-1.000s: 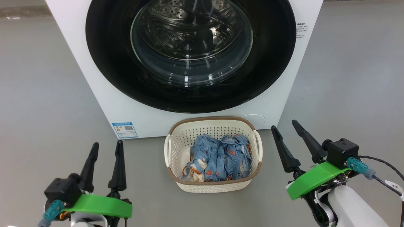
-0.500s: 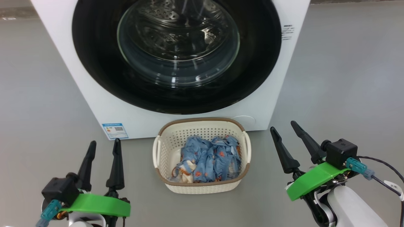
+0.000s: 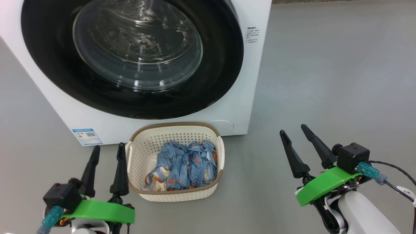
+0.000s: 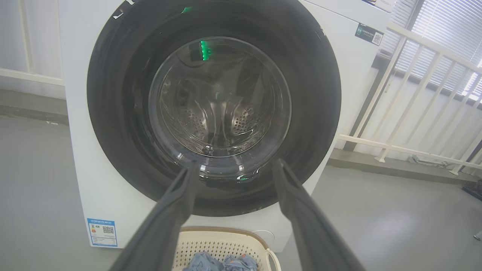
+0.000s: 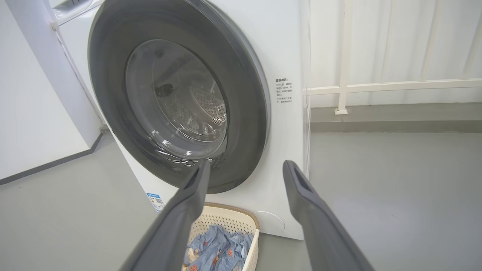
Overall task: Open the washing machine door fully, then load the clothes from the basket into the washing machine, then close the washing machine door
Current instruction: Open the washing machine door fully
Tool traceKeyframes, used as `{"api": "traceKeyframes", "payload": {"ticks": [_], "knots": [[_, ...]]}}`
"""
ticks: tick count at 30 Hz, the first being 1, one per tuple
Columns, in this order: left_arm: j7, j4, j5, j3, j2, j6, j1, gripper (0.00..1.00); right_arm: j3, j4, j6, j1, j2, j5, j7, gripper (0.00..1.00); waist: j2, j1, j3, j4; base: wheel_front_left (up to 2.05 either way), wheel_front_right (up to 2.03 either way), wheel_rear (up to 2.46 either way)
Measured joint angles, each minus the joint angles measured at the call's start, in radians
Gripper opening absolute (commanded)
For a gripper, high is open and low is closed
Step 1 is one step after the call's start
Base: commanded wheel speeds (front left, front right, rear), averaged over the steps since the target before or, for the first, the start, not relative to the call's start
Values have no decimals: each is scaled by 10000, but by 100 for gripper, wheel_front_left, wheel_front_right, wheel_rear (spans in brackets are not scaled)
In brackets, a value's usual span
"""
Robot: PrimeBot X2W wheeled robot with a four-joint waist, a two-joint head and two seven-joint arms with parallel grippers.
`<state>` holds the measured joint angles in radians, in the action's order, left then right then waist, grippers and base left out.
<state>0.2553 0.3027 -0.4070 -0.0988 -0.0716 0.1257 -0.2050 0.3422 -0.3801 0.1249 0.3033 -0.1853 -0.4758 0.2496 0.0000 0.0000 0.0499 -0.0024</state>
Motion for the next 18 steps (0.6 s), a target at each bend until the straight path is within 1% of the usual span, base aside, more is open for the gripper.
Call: {"api": "traceKeyframes", "payload": {"ticks": [5,18], "knots": [[0,8,0,-19,-21,0,-1,100,-36,-6,0,0,6,0,0,100,0,0,20,-31,31,31,-61],[0,6,0,-12,-56,0,-1,100,-176,-4,0,0,65,0,0,100,0,0,82,-116,1,1,-1]]}}
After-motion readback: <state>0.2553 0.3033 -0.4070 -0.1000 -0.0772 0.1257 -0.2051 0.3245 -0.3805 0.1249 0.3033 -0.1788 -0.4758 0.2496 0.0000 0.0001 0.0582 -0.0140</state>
